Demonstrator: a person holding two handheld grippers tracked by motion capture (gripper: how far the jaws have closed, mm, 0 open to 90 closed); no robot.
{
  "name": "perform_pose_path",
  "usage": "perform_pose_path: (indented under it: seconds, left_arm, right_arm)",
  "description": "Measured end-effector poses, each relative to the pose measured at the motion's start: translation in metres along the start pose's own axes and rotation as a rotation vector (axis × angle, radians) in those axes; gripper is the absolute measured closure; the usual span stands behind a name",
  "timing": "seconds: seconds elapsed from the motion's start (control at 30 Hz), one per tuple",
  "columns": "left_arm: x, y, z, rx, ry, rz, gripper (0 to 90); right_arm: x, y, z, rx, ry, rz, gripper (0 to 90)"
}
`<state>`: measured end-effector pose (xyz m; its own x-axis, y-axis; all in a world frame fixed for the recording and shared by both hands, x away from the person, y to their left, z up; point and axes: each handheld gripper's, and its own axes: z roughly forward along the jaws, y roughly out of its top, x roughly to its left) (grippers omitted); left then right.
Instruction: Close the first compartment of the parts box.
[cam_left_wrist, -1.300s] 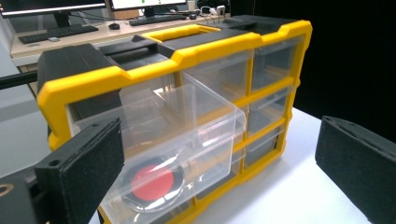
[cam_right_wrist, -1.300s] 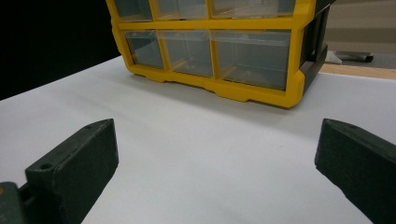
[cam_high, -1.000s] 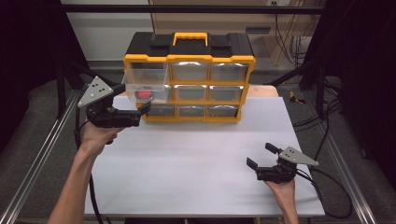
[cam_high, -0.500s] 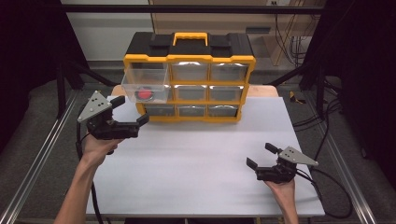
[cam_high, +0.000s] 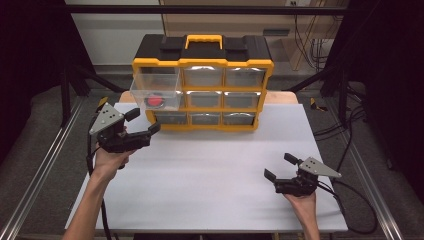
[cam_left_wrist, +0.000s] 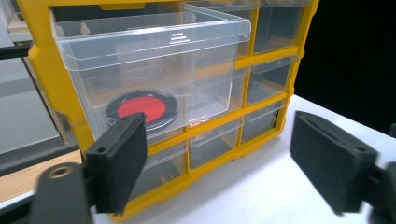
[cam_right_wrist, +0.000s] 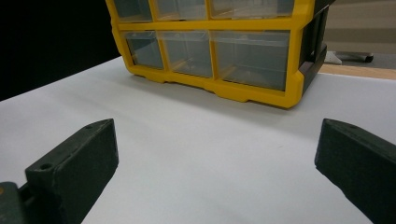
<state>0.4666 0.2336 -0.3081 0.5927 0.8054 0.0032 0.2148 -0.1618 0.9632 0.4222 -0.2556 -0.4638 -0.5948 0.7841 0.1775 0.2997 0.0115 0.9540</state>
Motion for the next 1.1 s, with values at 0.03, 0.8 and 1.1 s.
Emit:
perform_pose_path:
  seconds: [0.03, 0.8, 1.1]
  left_arm:
    - [0.000, 0.000, 0.000, 0.000, 0.006, 0.002, 25.8]
    - [0.000, 0.003, 0.012, 0.034, 0.059, 0.040, 78.2]
    - [0.006, 0.008, 0.016, 0.038, 0.066, 0.045, 88.9]
  right_arm:
    - [0.000, 0.000, 0.000, 0.001, -0.001, 0.000, 0.4]
    - [-0.001, 0.000, 0.000, 0.002, 0.001, 0.005, 0.4]
    - [-0.001, 0.000, 0.000, 0.000, 0.002, 0.004, 0.4]
